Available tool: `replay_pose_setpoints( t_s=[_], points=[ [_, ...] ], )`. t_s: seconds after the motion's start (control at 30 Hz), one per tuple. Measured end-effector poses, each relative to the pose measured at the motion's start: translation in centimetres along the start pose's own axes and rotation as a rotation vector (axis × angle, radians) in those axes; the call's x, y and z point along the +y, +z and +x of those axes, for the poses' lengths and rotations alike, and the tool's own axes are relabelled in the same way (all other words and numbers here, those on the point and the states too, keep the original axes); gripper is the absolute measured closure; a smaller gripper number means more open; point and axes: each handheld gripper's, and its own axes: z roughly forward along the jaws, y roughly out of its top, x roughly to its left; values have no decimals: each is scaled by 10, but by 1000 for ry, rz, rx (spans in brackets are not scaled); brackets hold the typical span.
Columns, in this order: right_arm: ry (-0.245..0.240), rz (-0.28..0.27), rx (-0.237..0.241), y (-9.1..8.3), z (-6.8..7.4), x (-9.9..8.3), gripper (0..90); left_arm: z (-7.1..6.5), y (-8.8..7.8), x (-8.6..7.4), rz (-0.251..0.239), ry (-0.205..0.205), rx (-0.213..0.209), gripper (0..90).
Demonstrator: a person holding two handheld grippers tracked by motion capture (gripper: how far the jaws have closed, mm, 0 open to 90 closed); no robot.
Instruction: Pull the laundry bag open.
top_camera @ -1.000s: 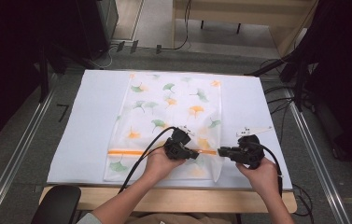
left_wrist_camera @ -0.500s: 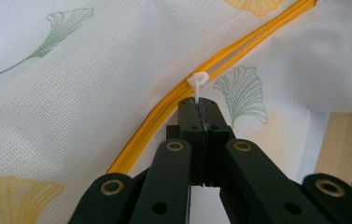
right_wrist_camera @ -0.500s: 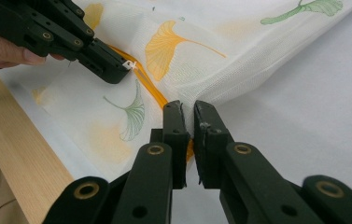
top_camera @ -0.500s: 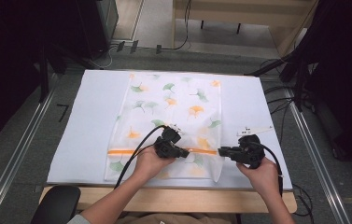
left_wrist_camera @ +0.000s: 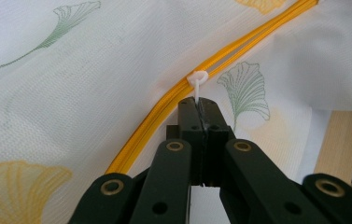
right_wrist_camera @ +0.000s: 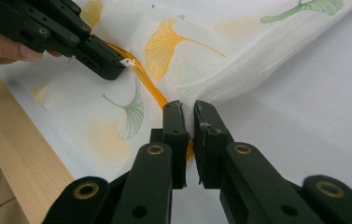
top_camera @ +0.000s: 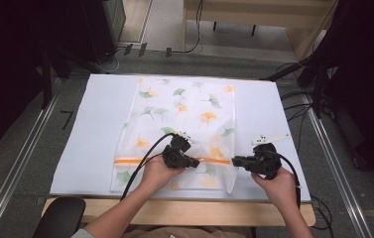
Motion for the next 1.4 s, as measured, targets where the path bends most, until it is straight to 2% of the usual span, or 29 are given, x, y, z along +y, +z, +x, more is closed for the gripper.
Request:
replay_pose_setpoints(
  t_s=[0.1,0.17,0.33,0.53,0.7,0.87,1.1,1.2,1.4],
  points=[
    [1,-1,0,0,-1,0,862,2,-2,-2,3,-7,3,900],
    [3,0,1,0,-1,0,862,4,-4,-3,14,2,10,900],
    [3,3,3,0,-2,-1,862,12,-16,-7,28,-19,20,900],
    [3,4,2,0,-2,0,862,17,-26,-10,36,-25,29,900],
    [2,9,0,1,-1,0,862,19,-27,-12,38,-26,27,900],
    [4,9,-3,0,-2,-1,862,21,-28,-13,32,-39,4,900],
    [6,12,-1,1,-2,-1,861,20,-27,-12,35,-32,15,900],
    [2,14,0,1,-2,-1,861,17,-27,-12,49,0,50,900],
    [5,14,-1,1,-3,-1,861,20,-32,-13,38,-17,40,900]
  ],
)
